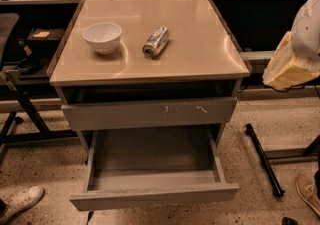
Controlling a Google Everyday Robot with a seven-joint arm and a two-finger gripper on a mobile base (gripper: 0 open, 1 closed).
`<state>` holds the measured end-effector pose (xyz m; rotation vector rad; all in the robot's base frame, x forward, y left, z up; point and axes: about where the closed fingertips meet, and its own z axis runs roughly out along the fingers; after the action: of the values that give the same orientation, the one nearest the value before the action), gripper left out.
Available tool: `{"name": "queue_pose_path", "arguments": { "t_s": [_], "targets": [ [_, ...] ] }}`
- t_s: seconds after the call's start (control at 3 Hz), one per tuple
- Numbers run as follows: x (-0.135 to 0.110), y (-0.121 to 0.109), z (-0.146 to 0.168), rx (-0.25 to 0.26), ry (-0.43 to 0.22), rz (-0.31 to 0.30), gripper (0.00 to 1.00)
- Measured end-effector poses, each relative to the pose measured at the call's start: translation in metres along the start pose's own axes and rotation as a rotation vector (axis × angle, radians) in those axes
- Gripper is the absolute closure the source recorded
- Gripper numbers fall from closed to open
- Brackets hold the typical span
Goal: Close middle drawer
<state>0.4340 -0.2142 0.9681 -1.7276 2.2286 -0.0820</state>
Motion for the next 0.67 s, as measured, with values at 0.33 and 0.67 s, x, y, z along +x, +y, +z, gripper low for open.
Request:
{"name": "queue_pose_path", "arguments": {
  "t_s": [0.33,0.67],
  "targets": [
    [-0.011,0.037,0.036,-0.020,-0.075,-0.024,1.00],
    [-0.021,0.074,0.104,-0.080,-0.124,-0.026,1.00]
  ]
}}
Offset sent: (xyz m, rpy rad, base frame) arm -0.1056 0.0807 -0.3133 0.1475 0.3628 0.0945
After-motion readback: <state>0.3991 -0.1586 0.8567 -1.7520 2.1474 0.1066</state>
